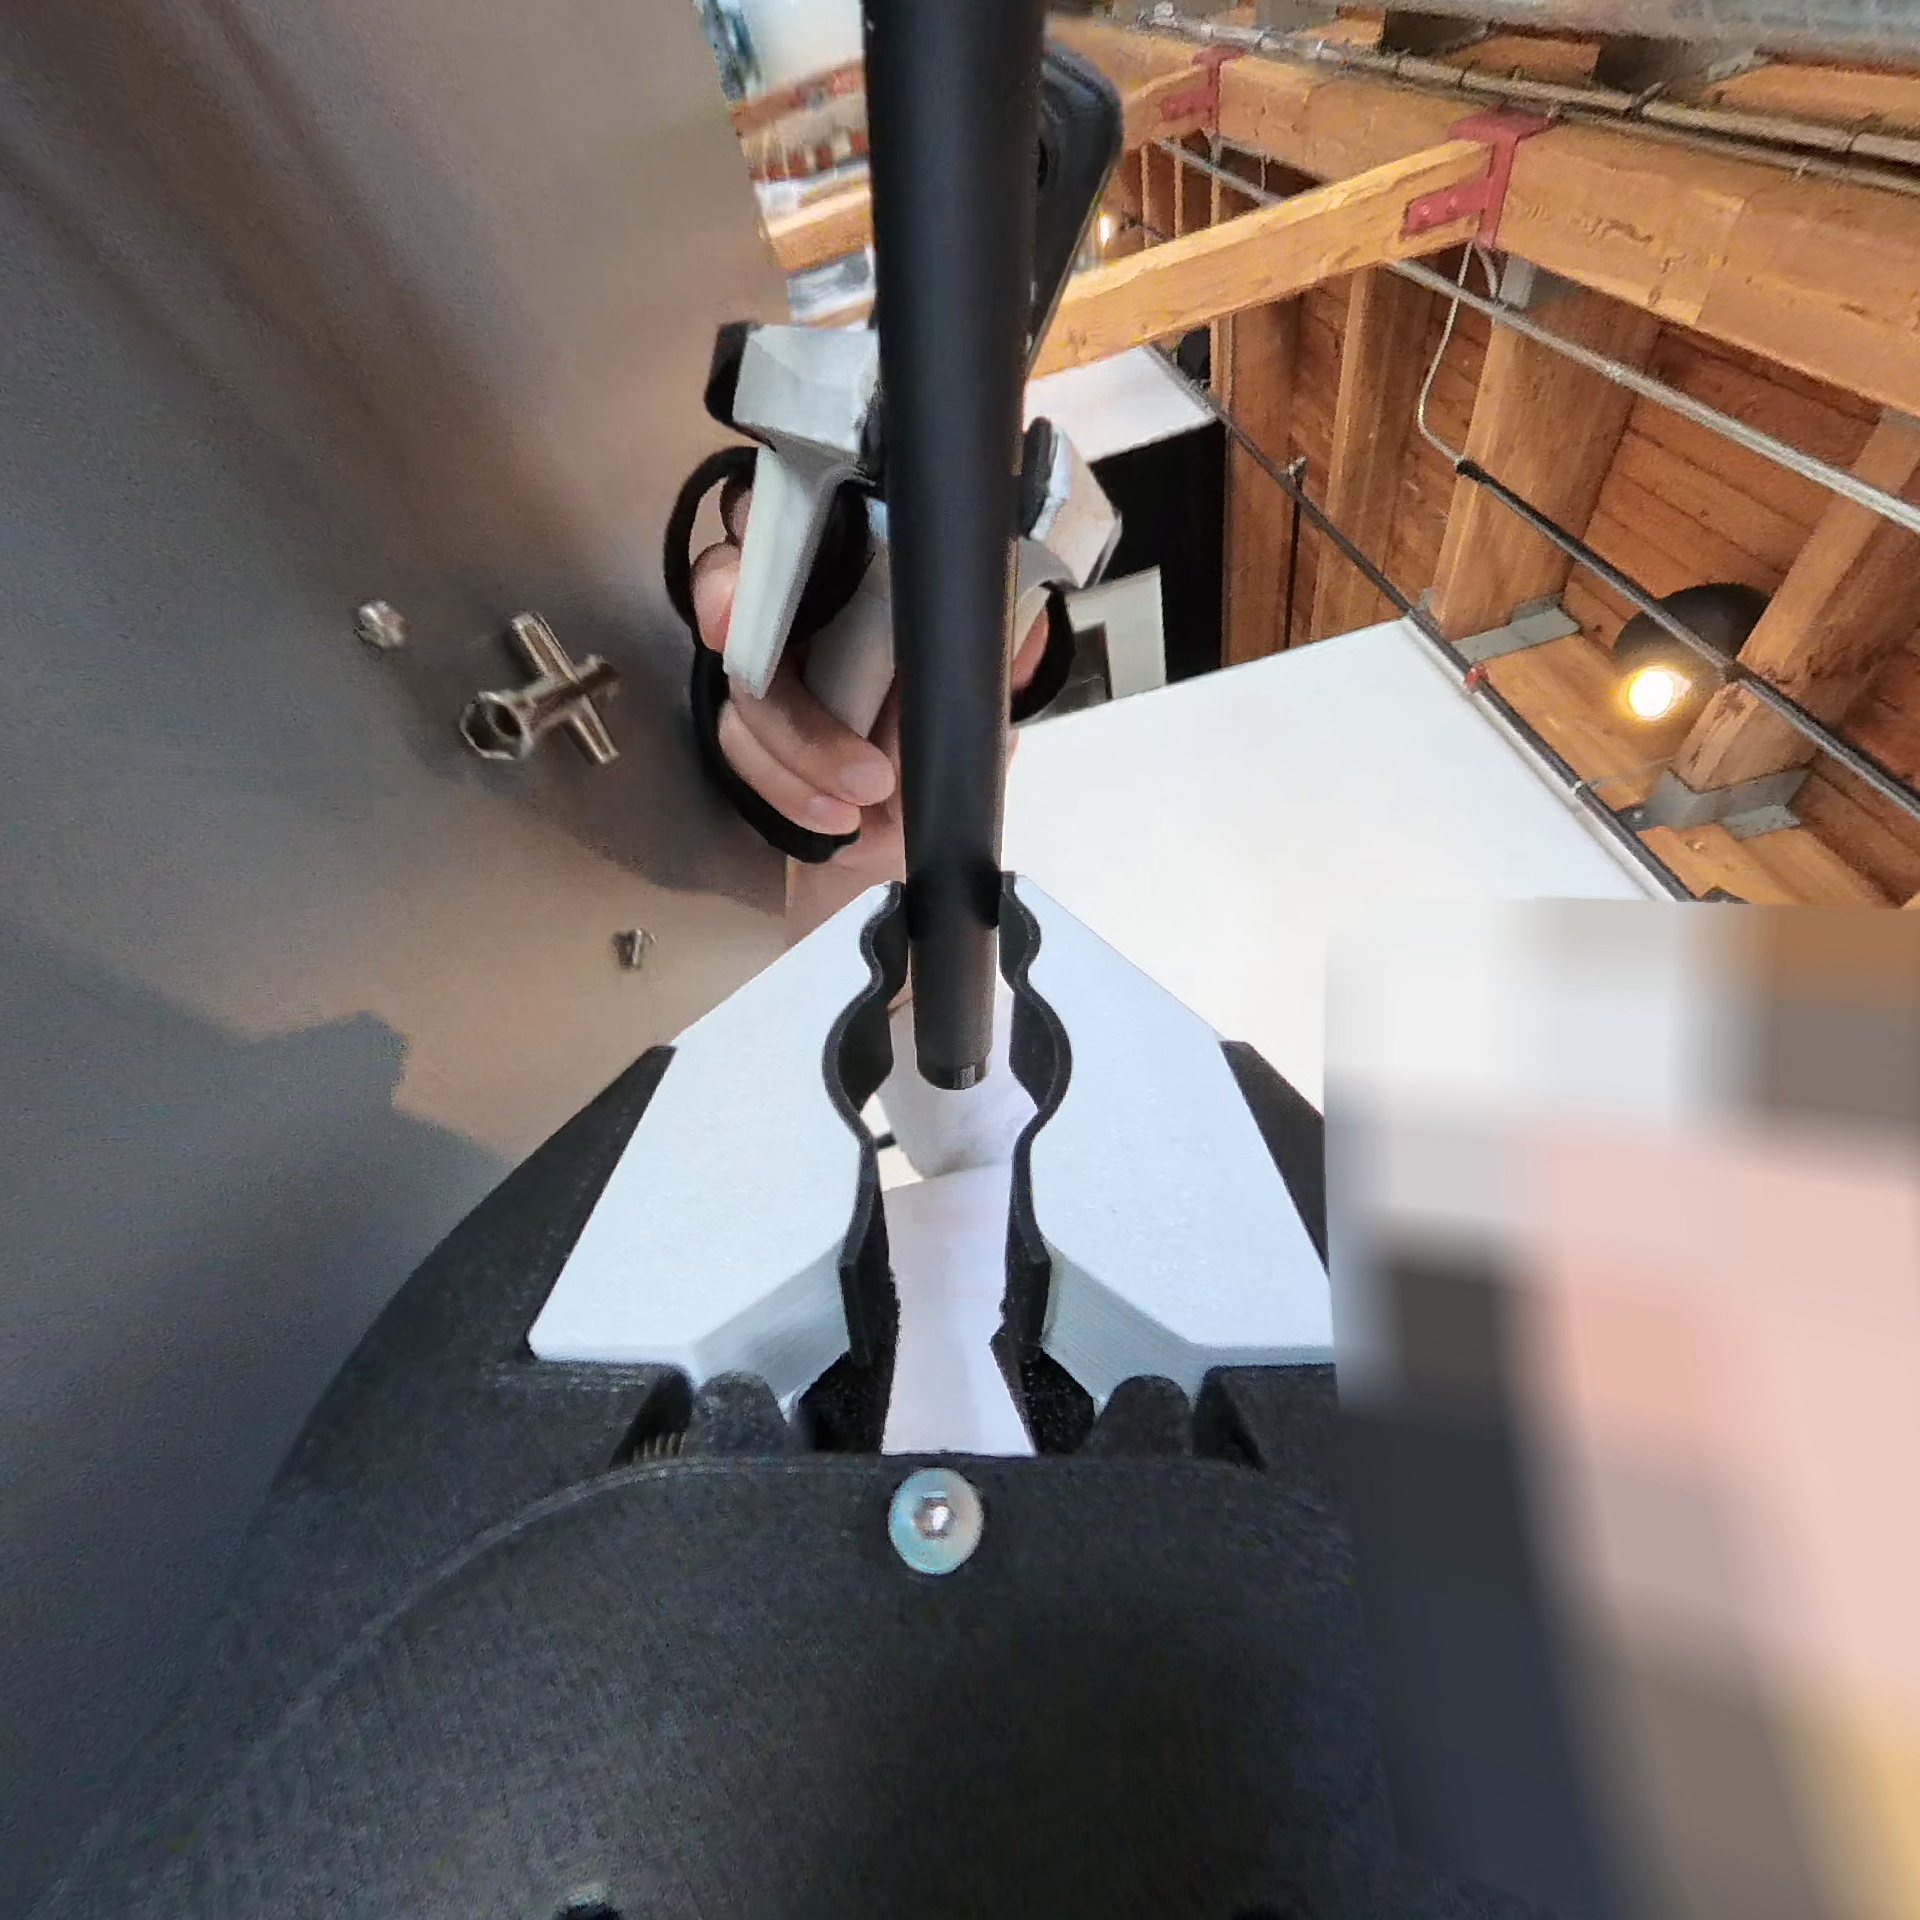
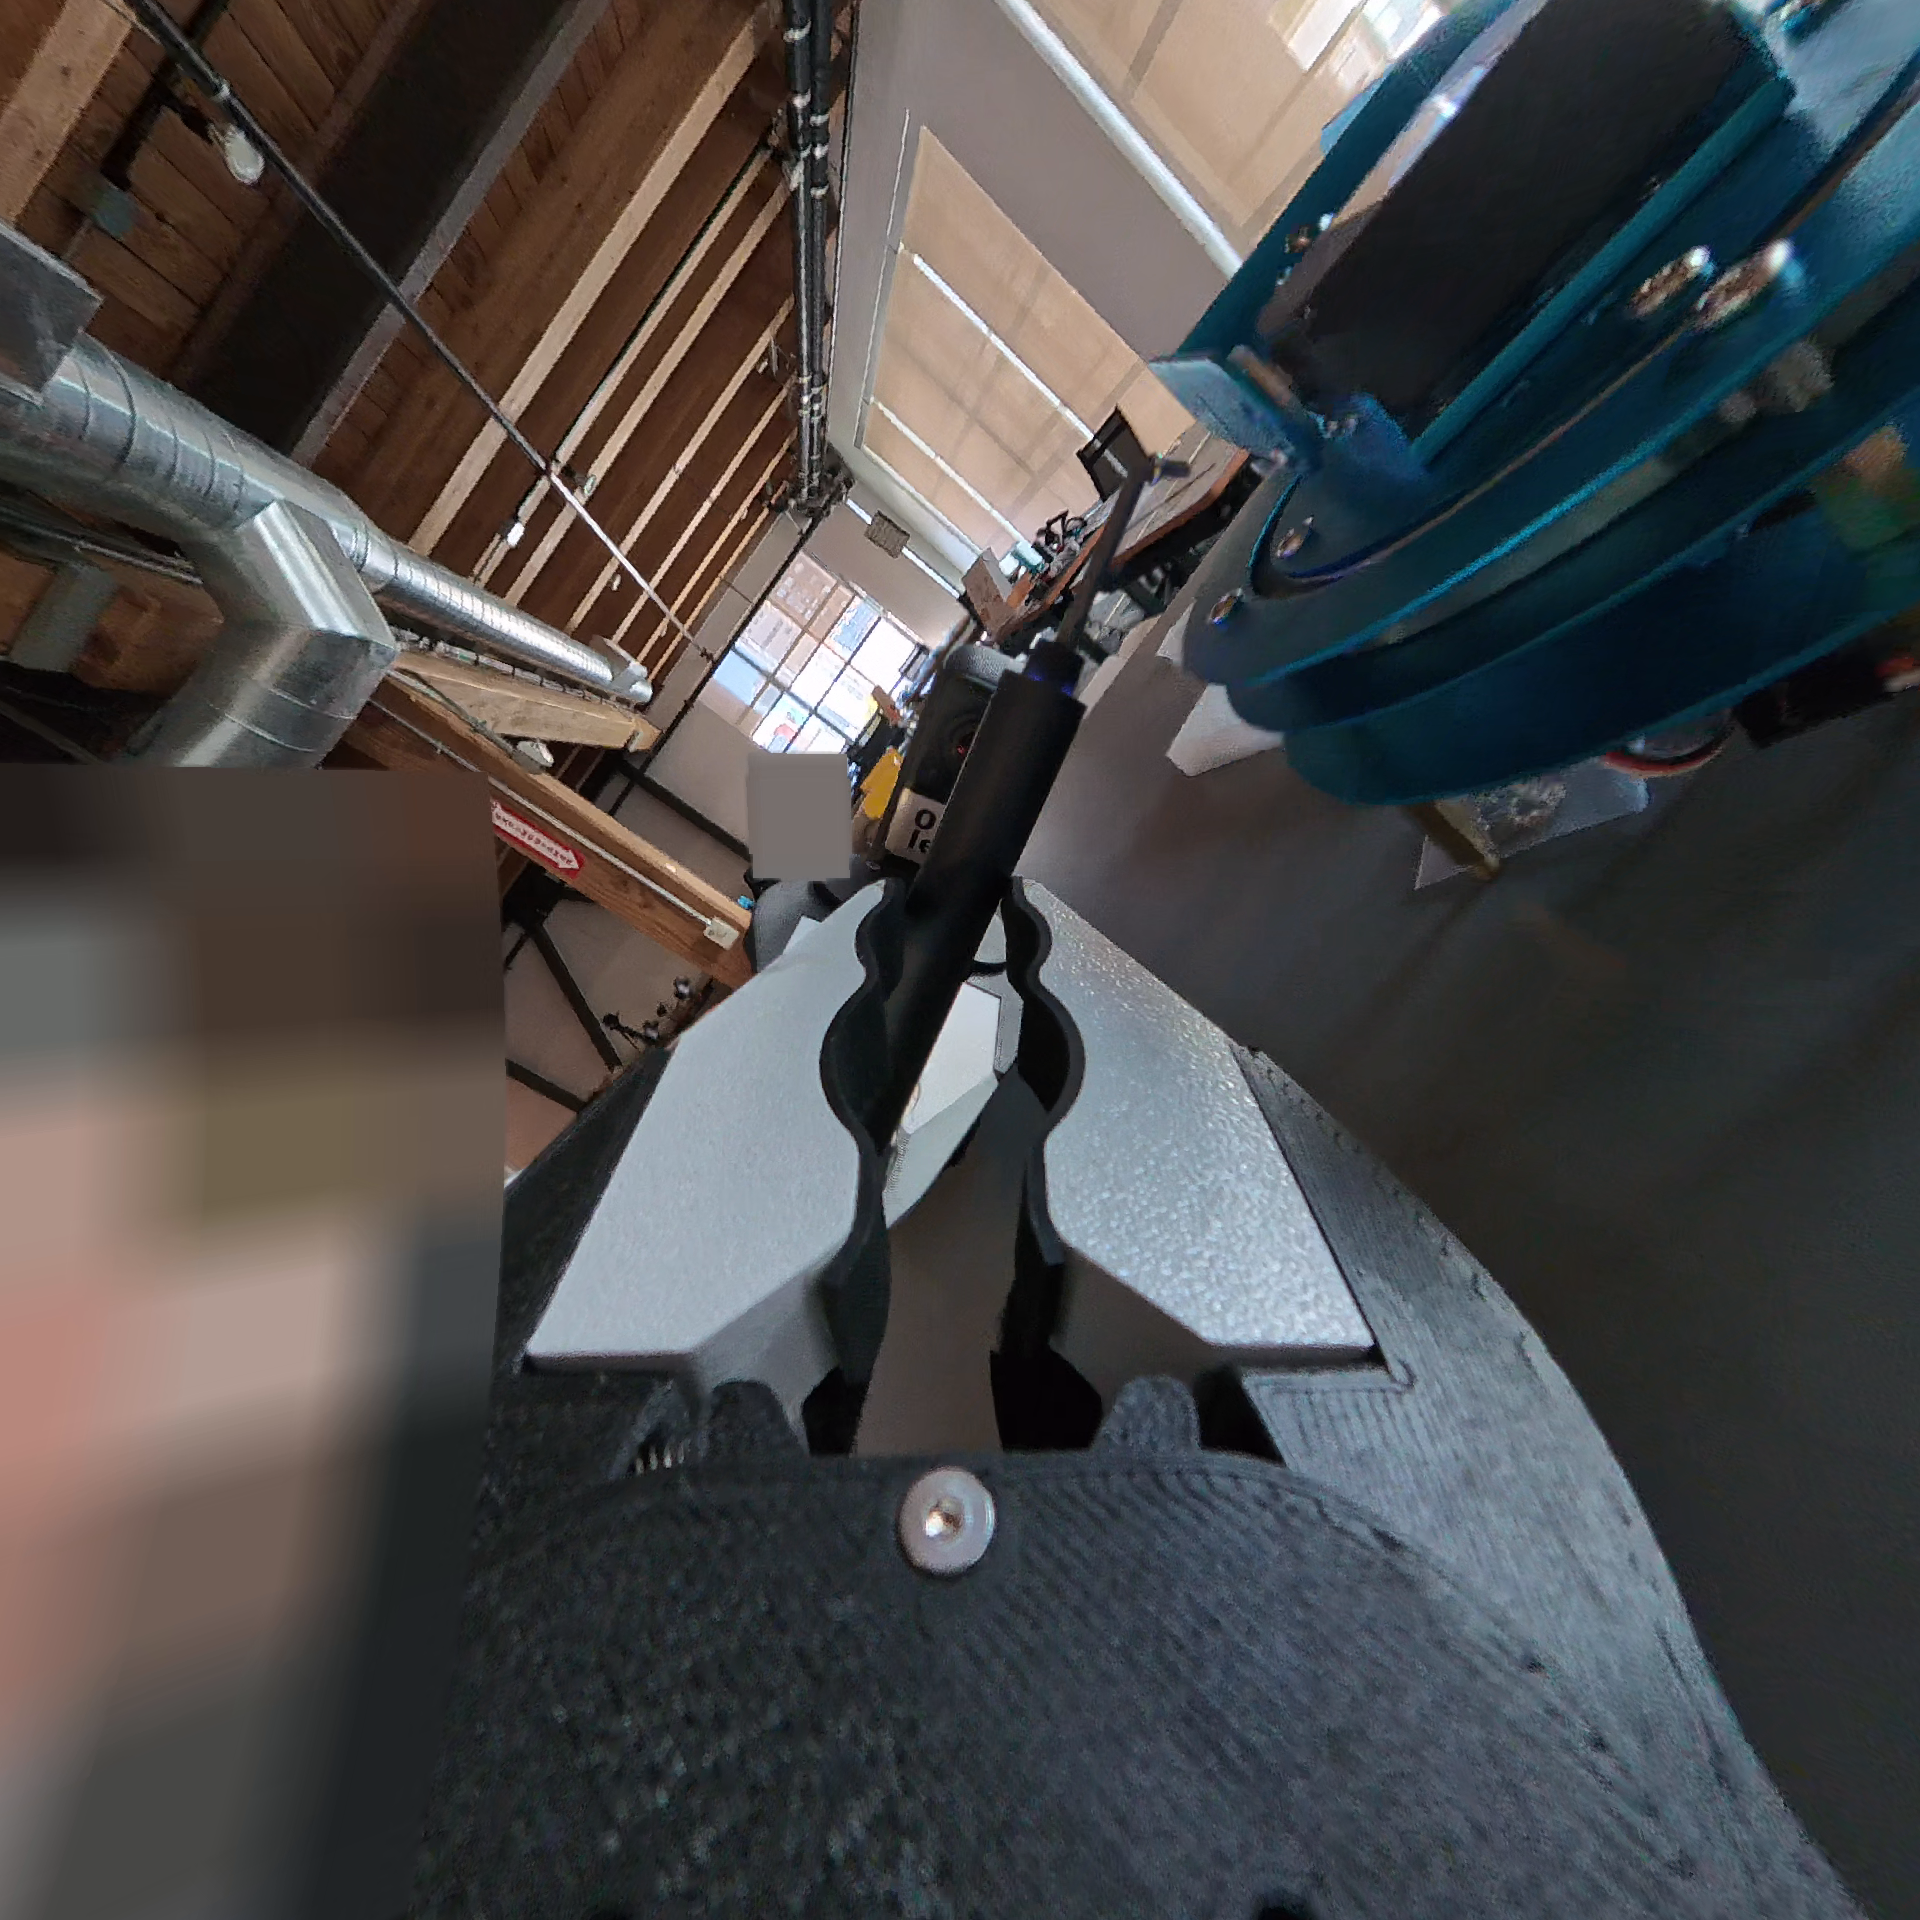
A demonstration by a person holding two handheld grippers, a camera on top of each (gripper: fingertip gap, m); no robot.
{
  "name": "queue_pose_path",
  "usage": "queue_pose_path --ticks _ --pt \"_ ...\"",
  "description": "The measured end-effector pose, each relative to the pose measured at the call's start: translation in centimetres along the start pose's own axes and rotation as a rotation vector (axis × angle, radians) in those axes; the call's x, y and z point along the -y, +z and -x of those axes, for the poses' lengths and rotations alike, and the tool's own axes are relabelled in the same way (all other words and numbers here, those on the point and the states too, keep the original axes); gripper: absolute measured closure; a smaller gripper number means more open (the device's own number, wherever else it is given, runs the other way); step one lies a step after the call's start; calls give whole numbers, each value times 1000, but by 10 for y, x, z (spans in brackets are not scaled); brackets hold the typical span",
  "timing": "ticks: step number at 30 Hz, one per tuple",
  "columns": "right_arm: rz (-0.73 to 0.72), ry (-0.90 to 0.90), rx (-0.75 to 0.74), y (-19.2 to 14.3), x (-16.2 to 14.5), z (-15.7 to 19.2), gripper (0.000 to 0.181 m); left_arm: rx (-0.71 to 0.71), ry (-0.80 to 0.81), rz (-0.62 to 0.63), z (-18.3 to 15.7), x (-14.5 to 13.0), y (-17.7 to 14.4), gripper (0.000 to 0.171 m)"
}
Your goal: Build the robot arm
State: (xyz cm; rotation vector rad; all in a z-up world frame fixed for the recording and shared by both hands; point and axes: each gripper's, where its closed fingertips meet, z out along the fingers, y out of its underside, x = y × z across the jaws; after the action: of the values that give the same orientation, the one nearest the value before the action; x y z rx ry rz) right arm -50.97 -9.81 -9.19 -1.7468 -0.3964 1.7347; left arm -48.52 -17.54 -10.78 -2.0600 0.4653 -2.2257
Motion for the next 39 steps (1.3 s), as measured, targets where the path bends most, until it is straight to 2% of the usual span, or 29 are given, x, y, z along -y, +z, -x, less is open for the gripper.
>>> queue_pose_path --ticks 6,9,16,19,24,32,35,39 --pt "-60 -34 -42 3 -12 10 163 -43 -32 146 -9 -18 -9 156" --pt "-88 -3 -34 0 -13 12 163 -78 -66 168 -14 -19 -10 156" --pt "-22 -5 53 5 -23 24 164 -24 57 226 -10 -30 -3 157" --pt "-59 -37 43 3 -19 25 163 -2 52 228 -12 -29 -3 157" --pt "-100 64 66 -1 -16 25 164 20 21 277 -14 -29 -11 157" --pt "-242 55 -112 5 -16 16 161 3 42 470 -5 -28 -38 157" --pt "-333 105 -122 10 -17 18 160 -29 43 520 -10 -33 -41 156" --pt "-382 175 -86 14 -17 25 160 -36 51 567 -14 -42 -43 157"
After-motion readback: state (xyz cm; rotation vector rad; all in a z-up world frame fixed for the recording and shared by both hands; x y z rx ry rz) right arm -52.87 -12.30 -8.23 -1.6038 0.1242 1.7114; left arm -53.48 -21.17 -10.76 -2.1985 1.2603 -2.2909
